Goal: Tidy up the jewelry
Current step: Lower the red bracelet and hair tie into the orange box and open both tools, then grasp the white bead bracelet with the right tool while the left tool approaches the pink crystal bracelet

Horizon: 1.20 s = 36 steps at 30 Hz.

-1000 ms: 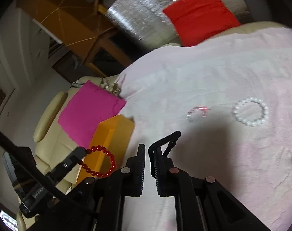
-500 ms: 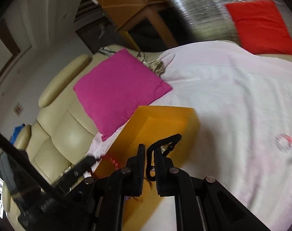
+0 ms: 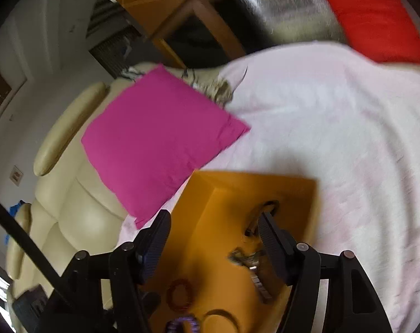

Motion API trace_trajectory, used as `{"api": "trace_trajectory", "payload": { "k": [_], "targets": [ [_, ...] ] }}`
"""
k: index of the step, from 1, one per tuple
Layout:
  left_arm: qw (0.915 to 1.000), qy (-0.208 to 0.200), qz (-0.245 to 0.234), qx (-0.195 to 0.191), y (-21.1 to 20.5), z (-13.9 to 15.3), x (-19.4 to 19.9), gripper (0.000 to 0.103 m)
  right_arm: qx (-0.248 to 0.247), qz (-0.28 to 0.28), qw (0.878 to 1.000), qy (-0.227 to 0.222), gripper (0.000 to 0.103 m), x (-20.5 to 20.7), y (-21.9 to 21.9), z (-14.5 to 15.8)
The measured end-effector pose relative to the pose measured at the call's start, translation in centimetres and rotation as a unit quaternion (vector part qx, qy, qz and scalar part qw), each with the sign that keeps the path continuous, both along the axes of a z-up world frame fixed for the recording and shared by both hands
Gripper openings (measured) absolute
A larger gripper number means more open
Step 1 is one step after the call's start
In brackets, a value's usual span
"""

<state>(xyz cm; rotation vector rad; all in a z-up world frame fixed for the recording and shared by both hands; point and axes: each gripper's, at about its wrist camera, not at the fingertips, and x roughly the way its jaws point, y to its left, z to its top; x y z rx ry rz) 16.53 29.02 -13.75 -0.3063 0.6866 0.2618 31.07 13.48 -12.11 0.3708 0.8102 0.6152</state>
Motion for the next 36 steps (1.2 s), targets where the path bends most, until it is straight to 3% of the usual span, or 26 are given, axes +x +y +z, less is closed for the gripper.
{"api": "trace_trajectory", "payload": {
  "k": [5,10,14,21,26,29,36],
  "targets": [
    [0.9995,-0.013,-0.023,0.015,-3.5,1.1,0.2,0.049,0.002,-0.024,1.0,-0.007,0.069,-2.0,-6.8,0.9],
    [0.9963,-0.035,-0.065,0.043,-9.6,2.1,0.8,0.064,-0.019,-0.069,0.997,0.001,0.069,-5.0,-16.3,0.6],
    [0.9914,-0.043,-0.103,0.067,-14.3,2.2,1.4,0.07,-0.025,-0.124,0.992,0.014,0.061,-7.5,-24.5,-0.2],
    [0.9803,-0.033,-0.161,0.11,-20.6,1.0,2.9,0.074,0.036,-0.227,0.973,0.029,0.061,-10.2,-36.1,-2.8],
    [0.975,-0.008,-0.18,0.13,-23.4,-0.4,4.3,0.074,0.074,-0.249,0.962,0.082,0.061,-8.9,-39.3,-5.3],
    [0.9718,0.002,-0.188,0.142,-24.7,-1.2,5.1,0.074,0.088,-0.244,0.961,0.091,0.06,-8.1,-39.7,-5.9],
    [0.9674,0.016,-0.199,0.156,-26.1,-2.3,6.6,0.074,0.039,-0.25,0.961,0.113,0.04,-5.3,-39.5,-8.6]
  ]
}}
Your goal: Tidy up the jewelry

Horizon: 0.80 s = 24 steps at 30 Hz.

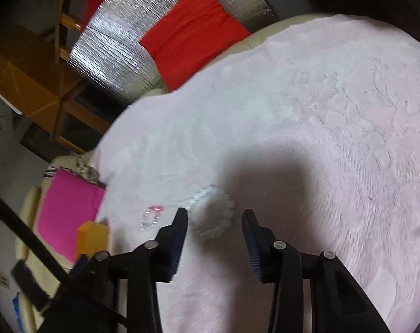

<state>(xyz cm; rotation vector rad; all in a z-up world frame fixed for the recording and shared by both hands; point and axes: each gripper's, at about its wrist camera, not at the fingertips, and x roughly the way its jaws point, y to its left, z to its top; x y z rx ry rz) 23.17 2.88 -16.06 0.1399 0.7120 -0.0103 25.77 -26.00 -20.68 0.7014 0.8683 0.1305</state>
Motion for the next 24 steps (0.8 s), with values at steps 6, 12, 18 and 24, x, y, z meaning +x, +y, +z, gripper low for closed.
{"api": "trace_trajectory", "payload": {
  "k": [6,12,18,24],
  "targets": [
    [0.9999,0.012,0.001,0.0,0.1,-1.0,1.5,0.074,-0.07,-0.002,0.997,-0.009,0.034,2.1,1.9,0.3],
    [0.9998,0.002,-0.019,0.004,-0.3,-1.1,1.8,0.074,-0.227,0.017,0.974,0.0,0.012,3.2,5.5,-0.1],
    [0.9959,0.007,-0.076,-0.049,-1.7,-0.9,2.8,0.074,-0.208,0.006,0.978,0.008,0.01,1.9,4.0,0.5],
    [0.9887,0.06,-0.1,-0.094,-4.3,-2.2,5.0,0.074,-0.177,0.011,0.984,0.025,0.01,0.8,1.8,0.3]
  ]
}}
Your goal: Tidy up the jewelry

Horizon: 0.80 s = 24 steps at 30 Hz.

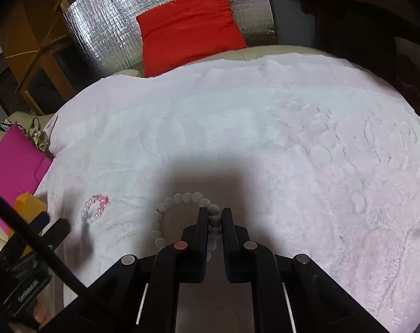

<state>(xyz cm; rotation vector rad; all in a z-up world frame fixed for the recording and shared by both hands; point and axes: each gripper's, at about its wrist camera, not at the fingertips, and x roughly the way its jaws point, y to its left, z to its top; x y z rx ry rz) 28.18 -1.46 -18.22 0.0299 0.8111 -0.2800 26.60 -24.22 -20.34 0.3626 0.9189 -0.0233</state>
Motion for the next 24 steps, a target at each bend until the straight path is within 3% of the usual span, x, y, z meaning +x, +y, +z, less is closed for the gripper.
{"api": "trace_trajectory", "payload": {
  "k": [8,9,10,15,18,24],
  "targets": [
    [0.9992,0.036,0.018,-0.003,-1.8,-2.0,2.0,0.074,0.025,0.008,1.0,0.017,0.01,-0.5,-1.5,-0.7],
    [0.9993,0.031,0.019,-0.002,-1.8,-2.0,2.0,0.067,0.024,0.01,0.999,0.017,0.01,-0.6,-1.6,-0.8],
    [0.9995,0.026,0.02,0.002,-1.9,-2.0,2.0,0.052,0.023,0.013,0.999,0.018,0.01,-0.6,-1.6,-0.8],
    [0.9996,0.023,0.011,0.015,-1.6,-2.1,1.7,0.021,0.021,0.017,0.999,0.02,0.01,-0.6,-1.6,-0.9],
    [0.9996,0.02,-0.004,0.017,-1.3,-1.7,0.9,0.016,0.02,0.018,0.999,0.022,0.01,-0.6,-1.5,-0.8],
    [0.9982,0.042,-0.043,0.008,-0.8,-1.5,-1.7,0.016,0.042,0.018,0.999,0.029,0.01,-0.5,-2.1,-0.6]
  ]
}}
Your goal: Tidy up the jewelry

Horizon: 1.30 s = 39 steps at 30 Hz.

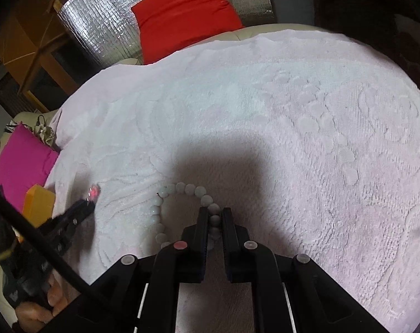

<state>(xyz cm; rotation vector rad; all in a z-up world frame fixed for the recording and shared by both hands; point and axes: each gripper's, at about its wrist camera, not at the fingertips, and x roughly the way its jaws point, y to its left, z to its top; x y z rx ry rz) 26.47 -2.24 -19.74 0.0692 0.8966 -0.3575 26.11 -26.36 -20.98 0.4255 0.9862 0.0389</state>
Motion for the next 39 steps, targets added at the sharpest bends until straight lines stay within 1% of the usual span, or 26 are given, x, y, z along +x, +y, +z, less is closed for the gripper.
{"api": "trace_trajectory", "payload": {
  "k": [3,6,9,11,12,14,15,16,17,18,19,20,22,24,27,29,30,32,35,36,37,39],
  "targets": [
    [0.9997,0.009,-0.023,0.004,0.0,-0.1,-2.0,0.016,0.008,0.001,1.0,0.002,0.01,-0.3,-0.2,0.1],
    [0.999,0.009,-0.043,0.009,0.1,0.1,-3.9,0.016,0.007,0.004,1.0,0.001,0.01,-0.8,-0.3,0.4],
    [0.9987,0.009,-0.047,0.017,0.3,0.4,-5.3,0.016,0.01,0.006,1.0,0.0,0.01,-1.3,-0.4,0.5],
    [0.9988,0.01,-0.044,0.018,0.5,0.3,-5.6,0.017,0.012,0.003,1.0,0.0,0.011,-1.5,-0.7,0.4],
    [0.9989,0.015,-0.042,0.018,0.7,0.4,-5.6,0.019,0.015,0.002,1.0,0.001,0.013,-1.5,-0.7,0.4],
    [0.9988,0.021,-0.042,0.015,0.8,0.5,-5.7,0.025,0.024,-0.007,1.0,0.004,0.013,-1.5,-1.0,0.3],
    [0.9988,0.023,-0.041,0.015,0.9,0.6,-5.7,0.037,0.027,-0.01,1.0,0.006,0.013,-1.5,-1.0,0.2],
    [0.9988,0.024,-0.042,0.014,1.0,0.7,-5.7,0.049,0.029,-0.012,0.999,0.007,0.016,-1.4,-1.1,0.2],
    [0.9987,0.021,-0.044,0.012,1.3,0.8,-5.5,0.051,0.031,-0.013,0.999,0.007,0.025,-1.4,-1.2,0.3],
    [0.9986,0.018,-0.048,0.012,1.5,1.0,-5.8,0.051,0.03,-0.016,0.999,0.006,0.031,-1.4,-1.2,0.3],
    [0.9984,0.016,-0.053,0.012,1.7,1.2,-6.0,0.051,0.026,-0.019,0.999,0.004,0.044,-1.3,-1.2,0.4],
    [0.9982,0.015,-0.056,0.011,1.8,1.3,-6.0,0.051,0.022,-0.022,1.0,0.0,0.05,-1.2,-1.1,0.5],
    [0.9978,0.013,-0.063,0.017,2.0,1.4,-6.4,0.051,0.011,-0.023,1.0,-0.003,0.05,-1.0,-1.0,0.5],
    [0.9972,0.014,-0.071,0.021,2.0,1.4,-6.7,0.051,0.001,-0.013,1.0,0.006,0.05,-0.7,-0.6,0.1],
    [0.9964,0.013,-0.08,0.023,1.9,1.5,-6.9,0.051,-0.028,-0.005,1.0,0.002,0.043,-0.4,0.2,0.1],
    [0.9963,0.015,-0.081,0.022,1.8,1.4,-6.8,0.051,-0.046,-0.002,0.999,0.001,0.032,-0.4,0.7,0.0],
    [0.9963,0.016,-0.081,0.024,1.7,1.3,-6.8,0.051,-0.053,0.0,0.999,0.0,0.031,-0.4,0.8,0.0],
    [0.9963,0.018,-0.08,0.027,1.6,1.0,-6.6,0.051,-0.073,0.006,0.997,-0.004,0.022,-0.5,1.2,0.1],
    [0.996,0.02,-0.081,0.032,1.3,0.5,-6.2,0.051,-0.102,0.017,0.995,-0.012,0.014,-0.5,2.1,0.3],
    [0.9959,0.021,-0.081,0.034,1.1,0.3,-6.1,0.049,-0.108,0.019,0.994,-0.014,0.014,-0.6,2.3,0.4],
    [0.9957,0.023,-0.081,0.038,1.0,0.1,-6.0,0.042,-0.111,0.019,0.993,-0.017,0.014,-0.6,2.4,0.4],
    [0.9955,0.028,-0.08,0.043,0.9,-0.4,-5.7,0.034,-0.109,0.019,0.994,-0.028,0.014,-1.0,2.3,1.0]
  ]
}}
